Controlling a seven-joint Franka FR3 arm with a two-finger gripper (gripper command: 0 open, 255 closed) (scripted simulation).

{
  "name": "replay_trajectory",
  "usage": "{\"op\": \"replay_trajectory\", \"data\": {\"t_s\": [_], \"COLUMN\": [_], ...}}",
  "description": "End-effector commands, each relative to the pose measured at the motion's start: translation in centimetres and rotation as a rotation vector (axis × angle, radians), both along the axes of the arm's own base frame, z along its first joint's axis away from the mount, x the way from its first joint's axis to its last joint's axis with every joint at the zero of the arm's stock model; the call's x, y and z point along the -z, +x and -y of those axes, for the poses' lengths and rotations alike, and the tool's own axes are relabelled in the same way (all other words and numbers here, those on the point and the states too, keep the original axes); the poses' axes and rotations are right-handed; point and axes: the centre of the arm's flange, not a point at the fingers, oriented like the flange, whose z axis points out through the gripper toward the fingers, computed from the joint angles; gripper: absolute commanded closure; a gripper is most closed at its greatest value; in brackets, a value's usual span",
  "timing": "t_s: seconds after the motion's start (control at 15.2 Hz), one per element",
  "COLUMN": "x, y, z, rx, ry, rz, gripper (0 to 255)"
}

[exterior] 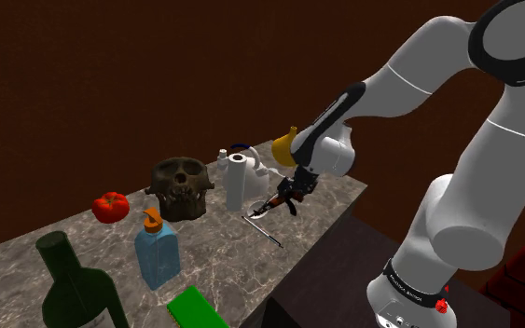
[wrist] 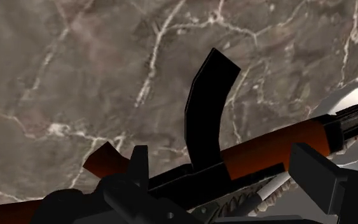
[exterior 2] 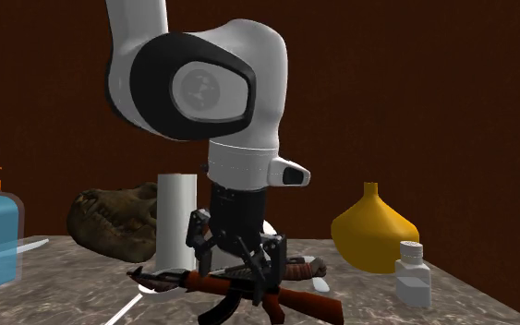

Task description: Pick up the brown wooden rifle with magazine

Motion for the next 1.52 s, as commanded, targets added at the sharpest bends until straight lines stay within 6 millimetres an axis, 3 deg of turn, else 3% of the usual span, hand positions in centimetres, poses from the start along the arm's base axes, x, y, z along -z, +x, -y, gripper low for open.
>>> {"op": "replay_trajectory", "data": {"t_s": [0.0,0.13,0.2,0.79,1.32,1.39,1.45], "x": [1.0,1.3,1.3,1.3,-2.9,-2.2,-2.2], "y": [-0.1,-0.1,0.0,-0.1,-0.1,0.0,0.0], "z": [-0.1,-0.1,-0.1,-0.1,-0.1,0.0,0.0], "rx": [0.002,0.002,0.002,0.002,0.002,0.001,0.001], "ry": [0.0,0.0,0.0,0.0,0.0,0.002,0.002], "rz": [0.001,0.001,0.001,0.001,0.001,0.002,0.002], "gripper": [0,0,255,255,255,255,0]}}
